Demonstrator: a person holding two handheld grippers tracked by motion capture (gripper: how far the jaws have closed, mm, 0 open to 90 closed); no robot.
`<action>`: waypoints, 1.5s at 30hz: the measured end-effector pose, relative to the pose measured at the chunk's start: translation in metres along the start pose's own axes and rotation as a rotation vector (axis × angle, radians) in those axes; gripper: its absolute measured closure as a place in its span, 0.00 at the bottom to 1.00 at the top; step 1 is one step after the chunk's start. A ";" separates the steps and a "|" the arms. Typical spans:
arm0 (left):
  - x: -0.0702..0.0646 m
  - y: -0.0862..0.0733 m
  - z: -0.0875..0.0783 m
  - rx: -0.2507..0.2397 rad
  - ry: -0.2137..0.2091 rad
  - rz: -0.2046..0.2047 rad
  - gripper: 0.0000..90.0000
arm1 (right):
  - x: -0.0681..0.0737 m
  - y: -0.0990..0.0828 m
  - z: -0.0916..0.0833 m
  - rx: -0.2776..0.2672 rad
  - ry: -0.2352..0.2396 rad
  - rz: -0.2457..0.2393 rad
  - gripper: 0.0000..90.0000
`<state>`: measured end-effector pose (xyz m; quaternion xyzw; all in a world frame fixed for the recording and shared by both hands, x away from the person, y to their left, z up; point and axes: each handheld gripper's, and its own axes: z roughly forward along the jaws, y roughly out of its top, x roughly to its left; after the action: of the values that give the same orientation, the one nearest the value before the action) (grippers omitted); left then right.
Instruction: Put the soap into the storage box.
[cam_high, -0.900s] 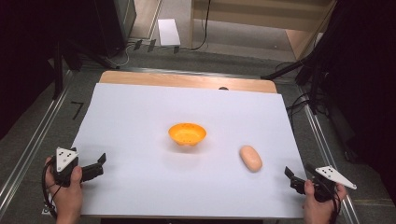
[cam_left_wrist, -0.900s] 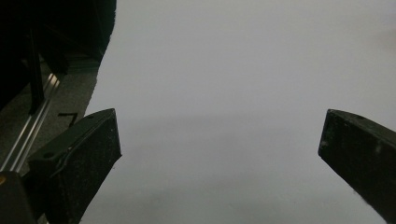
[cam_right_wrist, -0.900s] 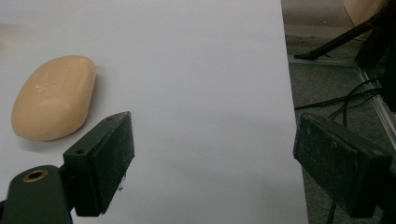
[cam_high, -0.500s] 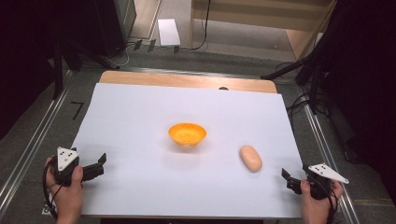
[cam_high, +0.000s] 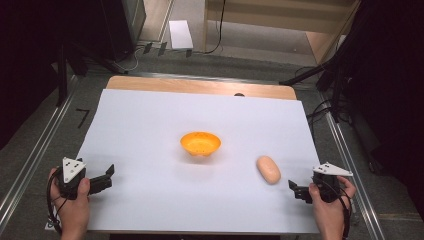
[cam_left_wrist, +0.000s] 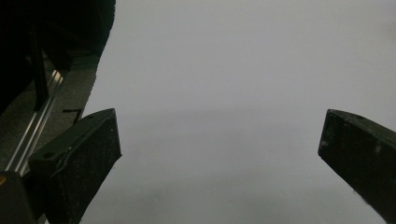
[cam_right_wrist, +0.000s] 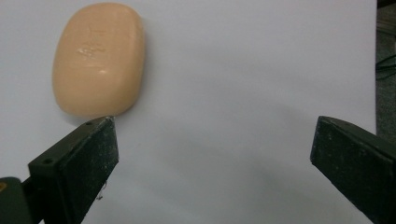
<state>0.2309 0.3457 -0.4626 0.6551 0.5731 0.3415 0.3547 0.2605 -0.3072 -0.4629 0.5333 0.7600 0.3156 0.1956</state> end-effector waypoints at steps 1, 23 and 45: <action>0.000 0.000 0.000 0.000 0.000 0.000 0.00 | 0.002 0.003 0.000 0.005 0.007 -0.008 0.01; -0.001 0.000 0.000 0.003 -0.010 0.006 0.00 | 0.043 0.051 0.021 0.102 0.082 -0.026 0.11; -0.001 0.000 0.000 0.002 -0.017 0.012 0.00 | 0.065 0.062 0.052 0.220 0.053 -0.029 0.23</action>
<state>0.2311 0.3446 -0.4629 0.6617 0.5666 0.3373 0.3569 0.3132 -0.2183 -0.4556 0.5320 0.8026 0.2416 0.1202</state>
